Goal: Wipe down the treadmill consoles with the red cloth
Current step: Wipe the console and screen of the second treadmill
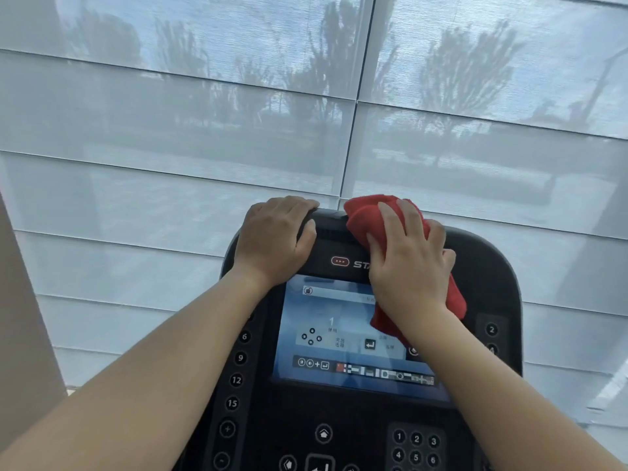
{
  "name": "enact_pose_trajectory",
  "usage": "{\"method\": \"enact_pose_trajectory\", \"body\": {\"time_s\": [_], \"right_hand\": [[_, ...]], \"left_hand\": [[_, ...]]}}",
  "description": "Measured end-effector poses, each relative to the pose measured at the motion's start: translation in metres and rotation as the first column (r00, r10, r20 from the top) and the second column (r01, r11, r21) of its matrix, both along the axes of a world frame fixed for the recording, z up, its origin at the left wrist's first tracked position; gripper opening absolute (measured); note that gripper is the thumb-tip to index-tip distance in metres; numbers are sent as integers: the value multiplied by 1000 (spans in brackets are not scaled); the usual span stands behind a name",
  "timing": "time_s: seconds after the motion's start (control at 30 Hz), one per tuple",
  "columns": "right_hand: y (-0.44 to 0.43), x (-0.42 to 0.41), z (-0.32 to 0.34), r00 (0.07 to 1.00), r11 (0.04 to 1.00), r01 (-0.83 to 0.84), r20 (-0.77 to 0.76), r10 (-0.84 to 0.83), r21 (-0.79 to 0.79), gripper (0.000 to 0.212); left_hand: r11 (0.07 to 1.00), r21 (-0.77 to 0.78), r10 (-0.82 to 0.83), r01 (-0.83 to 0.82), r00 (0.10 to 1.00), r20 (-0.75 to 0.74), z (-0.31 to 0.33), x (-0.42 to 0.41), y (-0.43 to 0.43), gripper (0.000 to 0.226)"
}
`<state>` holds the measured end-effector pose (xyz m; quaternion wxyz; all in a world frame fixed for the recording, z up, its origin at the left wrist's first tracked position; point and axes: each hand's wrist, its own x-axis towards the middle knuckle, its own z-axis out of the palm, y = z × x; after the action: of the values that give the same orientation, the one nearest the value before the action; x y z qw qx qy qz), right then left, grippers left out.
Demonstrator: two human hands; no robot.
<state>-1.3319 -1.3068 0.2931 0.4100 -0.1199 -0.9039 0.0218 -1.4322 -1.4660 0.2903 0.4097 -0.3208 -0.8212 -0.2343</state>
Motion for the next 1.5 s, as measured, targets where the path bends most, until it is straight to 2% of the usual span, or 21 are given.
{"method": "enact_pose_trajectory", "body": {"time_s": [0.1, 0.23, 0.33, 0.47, 0.63, 0.77, 0.9, 1.03, 1.17, 1.23, 1.4, 1.5], "right_hand": [[-3, -5, 10, 1000, 999, 13, 7, -13, -48, 47], [-9, 6, -14, 999, 1000, -1, -37, 2, 21, 48], [-14, 19, -35, 999, 997, -13, -30, 15, 81, 47], [-16, 13, -23, 998, 998, -46, -31, 47, 39, 46], [-24, -14, 15, 999, 999, -39, 1, 39, -1, 46], [-31, -17, 4, 999, 999, -24, -38, 25, 30, 46], [-40, -2, -26, 998, 998, -32, -55, 35, 51, 48], [-40, -7, -9, 998, 998, -58, -23, 59, 23, 48], [-54, -26, 17, 998, 998, -66, 25, 66, 0, 47], [-63, -32, 18, 999, 999, -45, 22, 45, 4, 48], [-64, -17, -13, 996, 996, -75, -52, 78, 45, 48], [-46, -1, -29, 996, 996, -72, -47, 75, 57, 49]], "left_hand": [[1000, -12, 2, -2, 1000, 12, 0, 2, 1, 43], [999, -25, 31, -31, 999, -9, -13, 9, -7, 46], [994, -90, 56, -59, 998, -31, -27, 12, -18, 54], [990, -131, 44, -46, 999, -21, -33, 14, -27, 56], [999, -25, 24, -25, 999, -34, -37, 18, -31, 52], [1000, 19, -7, 7, 999, -35, -37, 19, -31, 50], [1000, 14, -11, 11, 1000, -18, -38, 19, -32, 50], [999, -23, -34, 33, 999, -22, -41, 16, -35, 54], [985, 167, 31, -48, 994, 102, -48, 17, -40, 59], [975, 211, 38, -68, 989, 143, -49, 18, -40, 60], [988, 128, 72, -90, 988, 139, -48, 19, -40, 62], [996, -5, 91, -91, 991, 98, -42, 19, -40, 63]]}}
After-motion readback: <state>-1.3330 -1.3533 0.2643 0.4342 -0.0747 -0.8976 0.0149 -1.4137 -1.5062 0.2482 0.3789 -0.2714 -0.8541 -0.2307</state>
